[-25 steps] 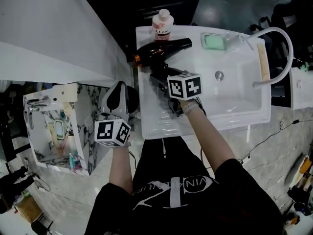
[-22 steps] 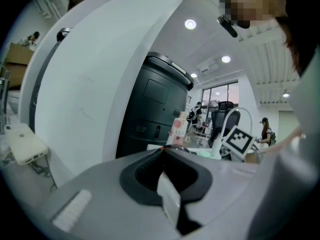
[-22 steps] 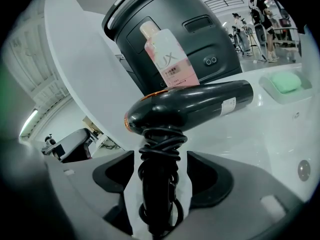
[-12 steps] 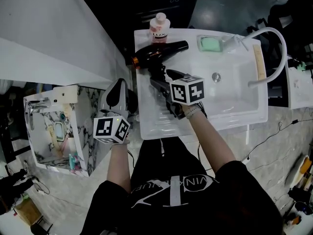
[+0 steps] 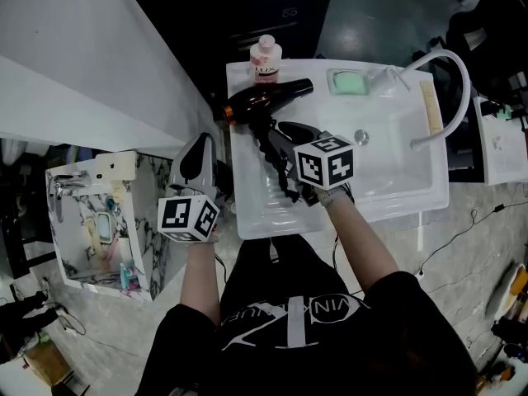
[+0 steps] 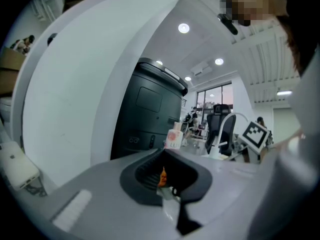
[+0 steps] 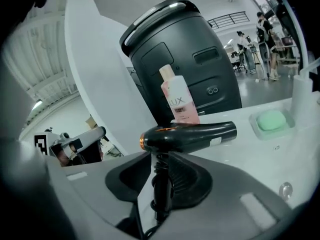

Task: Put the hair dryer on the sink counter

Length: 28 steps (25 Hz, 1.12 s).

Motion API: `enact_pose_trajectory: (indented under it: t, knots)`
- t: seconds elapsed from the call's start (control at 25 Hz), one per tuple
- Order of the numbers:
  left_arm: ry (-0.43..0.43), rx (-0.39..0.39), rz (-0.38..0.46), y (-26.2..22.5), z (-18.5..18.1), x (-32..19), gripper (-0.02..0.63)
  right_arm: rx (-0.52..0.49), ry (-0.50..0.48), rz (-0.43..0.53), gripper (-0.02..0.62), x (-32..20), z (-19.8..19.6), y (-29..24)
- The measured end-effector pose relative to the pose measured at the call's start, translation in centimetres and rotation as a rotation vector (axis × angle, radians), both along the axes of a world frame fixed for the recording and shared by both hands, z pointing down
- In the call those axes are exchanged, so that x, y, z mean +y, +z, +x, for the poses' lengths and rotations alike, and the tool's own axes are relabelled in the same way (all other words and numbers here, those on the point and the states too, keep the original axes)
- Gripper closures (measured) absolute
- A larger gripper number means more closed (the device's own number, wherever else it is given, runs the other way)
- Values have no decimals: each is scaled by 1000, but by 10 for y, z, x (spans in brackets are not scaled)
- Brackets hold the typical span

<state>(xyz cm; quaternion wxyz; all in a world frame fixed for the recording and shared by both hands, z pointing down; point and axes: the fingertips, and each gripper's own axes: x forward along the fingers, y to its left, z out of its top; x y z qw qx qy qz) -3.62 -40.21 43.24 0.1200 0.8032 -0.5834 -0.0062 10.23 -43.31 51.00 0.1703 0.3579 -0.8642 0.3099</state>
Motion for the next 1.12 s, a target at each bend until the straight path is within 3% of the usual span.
enact_pose_trajectory:
  t: [0.2, 0.36, 1.12]
  knots:
    - [-6, -14, 13, -10, -1, 1, 606, 11, -9, 76, 564, 1, 6, -23]
    - [-10, -23, 25, -19, -2, 3, 606, 5, -1, 133, 589, 2, 12, -41]
    - [-51, -82, 78, -60, -12, 14, 606, -67, 82, 354, 592, 1, 50, -117]
